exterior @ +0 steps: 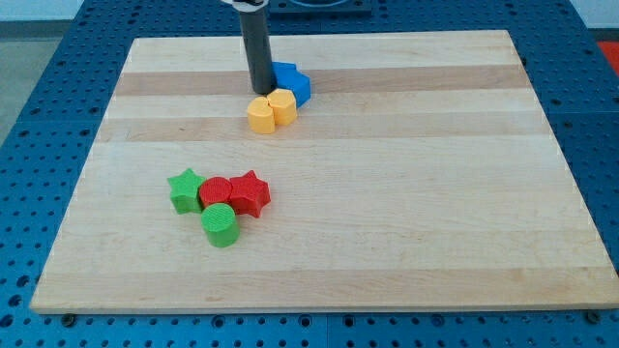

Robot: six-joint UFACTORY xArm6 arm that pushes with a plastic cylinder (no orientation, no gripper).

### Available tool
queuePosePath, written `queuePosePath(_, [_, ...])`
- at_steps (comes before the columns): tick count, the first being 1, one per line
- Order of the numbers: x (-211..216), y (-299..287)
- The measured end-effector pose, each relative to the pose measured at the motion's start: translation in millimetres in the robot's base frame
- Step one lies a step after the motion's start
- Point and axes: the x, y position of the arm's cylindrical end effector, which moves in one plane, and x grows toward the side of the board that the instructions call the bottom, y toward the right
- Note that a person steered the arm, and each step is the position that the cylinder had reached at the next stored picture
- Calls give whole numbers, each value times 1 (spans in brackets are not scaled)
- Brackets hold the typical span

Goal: Separate the blue blocks from yellow blocks

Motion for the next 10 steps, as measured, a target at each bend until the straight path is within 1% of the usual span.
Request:
queuePosePath(2, [19, 31])
queuePosePath(4, [48, 32])
queuePosePath(5, [63, 42])
queuePosePath(6, [67, 76])
queuePosePath(7, [67, 103])
queuePosePath(8, [48, 104])
queuePosePath(9, [33, 93])
queuePosePath(10, [32, 74])
